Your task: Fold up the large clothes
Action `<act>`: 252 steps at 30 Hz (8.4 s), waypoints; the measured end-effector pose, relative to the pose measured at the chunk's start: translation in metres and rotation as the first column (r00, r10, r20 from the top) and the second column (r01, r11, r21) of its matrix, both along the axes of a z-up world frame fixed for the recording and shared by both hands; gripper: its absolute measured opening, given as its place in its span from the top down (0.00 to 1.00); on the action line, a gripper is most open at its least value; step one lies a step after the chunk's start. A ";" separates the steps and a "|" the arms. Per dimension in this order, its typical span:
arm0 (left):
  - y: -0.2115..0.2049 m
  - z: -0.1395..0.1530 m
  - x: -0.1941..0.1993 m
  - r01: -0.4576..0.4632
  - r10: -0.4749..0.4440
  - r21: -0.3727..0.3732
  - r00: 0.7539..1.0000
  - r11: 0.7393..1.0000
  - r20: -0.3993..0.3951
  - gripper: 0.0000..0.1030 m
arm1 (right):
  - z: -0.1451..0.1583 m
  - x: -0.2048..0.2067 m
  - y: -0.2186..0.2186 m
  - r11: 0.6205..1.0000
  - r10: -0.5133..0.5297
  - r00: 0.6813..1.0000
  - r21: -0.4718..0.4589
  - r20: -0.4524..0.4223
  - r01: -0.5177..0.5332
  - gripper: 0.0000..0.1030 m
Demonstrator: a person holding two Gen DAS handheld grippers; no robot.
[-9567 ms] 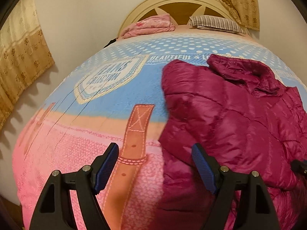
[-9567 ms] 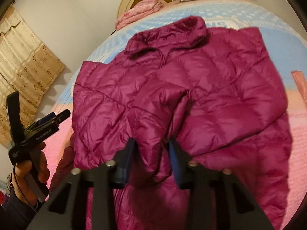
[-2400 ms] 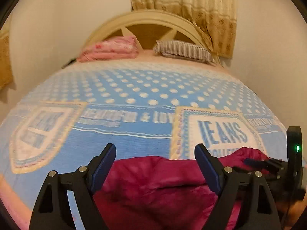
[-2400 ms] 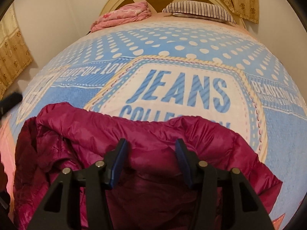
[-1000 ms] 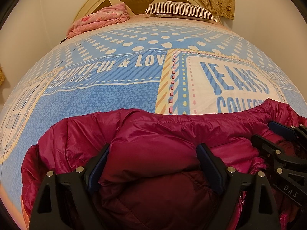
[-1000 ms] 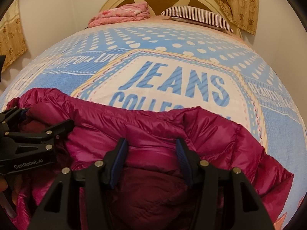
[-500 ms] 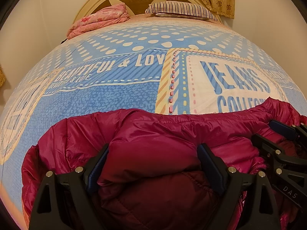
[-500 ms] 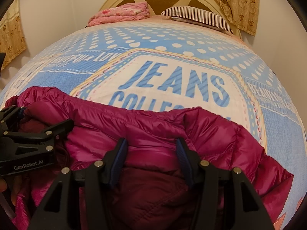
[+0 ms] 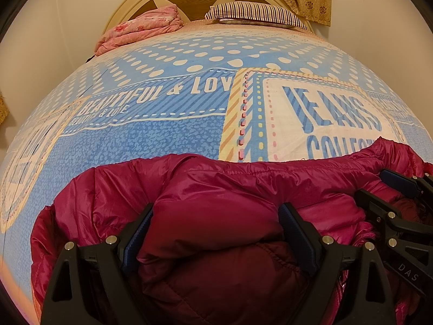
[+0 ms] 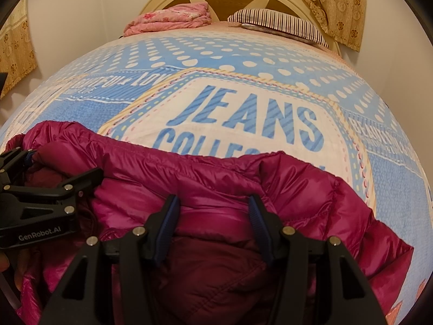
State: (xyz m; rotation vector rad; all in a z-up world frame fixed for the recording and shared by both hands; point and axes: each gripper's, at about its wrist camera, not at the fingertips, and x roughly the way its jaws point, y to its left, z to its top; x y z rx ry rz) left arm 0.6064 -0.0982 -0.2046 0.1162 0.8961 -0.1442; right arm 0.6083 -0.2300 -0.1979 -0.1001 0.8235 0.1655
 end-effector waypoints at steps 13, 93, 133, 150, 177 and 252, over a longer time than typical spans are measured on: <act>0.003 0.007 0.006 0.002 -0.002 0.004 0.999 1.000 -0.040 0.11 | 0.001 0.001 0.003 1.000 0.004 1.000 -0.029 -0.006 -0.004 0.44; 0.188 0.154 -0.540 0.182 -0.124 -0.128 0.921 0.975 0.370 0.96 | 0.099 -0.547 -0.106 0.897 -0.057 0.958 0.436 0.283 -0.076 0.86; 0.164 0.109 -0.232 -0.127 0.161 -0.131 0.940 0.983 0.302 0.09 | 0.106 -0.267 -0.103 0.938 -0.195 0.944 0.332 0.267 0.100 0.89; 0.143 0.134 -0.226 -0.327 0.313 -0.056 0.821 0.943 0.477 0.09 | 0.062 -0.180 -0.110 0.916 -0.260 0.956 0.349 0.138 0.199 0.84; 0.079 0.086 -0.200 -0.300 0.226 0.117 0.878 0.947 0.422 0.08 | 0.054 -0.218 0.012 0.985 -0.126 0.958 0.148 0.257 0.090 0.11; 0.060 0.002 -0.124 -0.222 0.192 0.222 0.970 0.949 0.152 0.03 | -0.004 -0.183 -0.010 0.955 -0.289 0.957 0.065 -0.015 0.289 0.09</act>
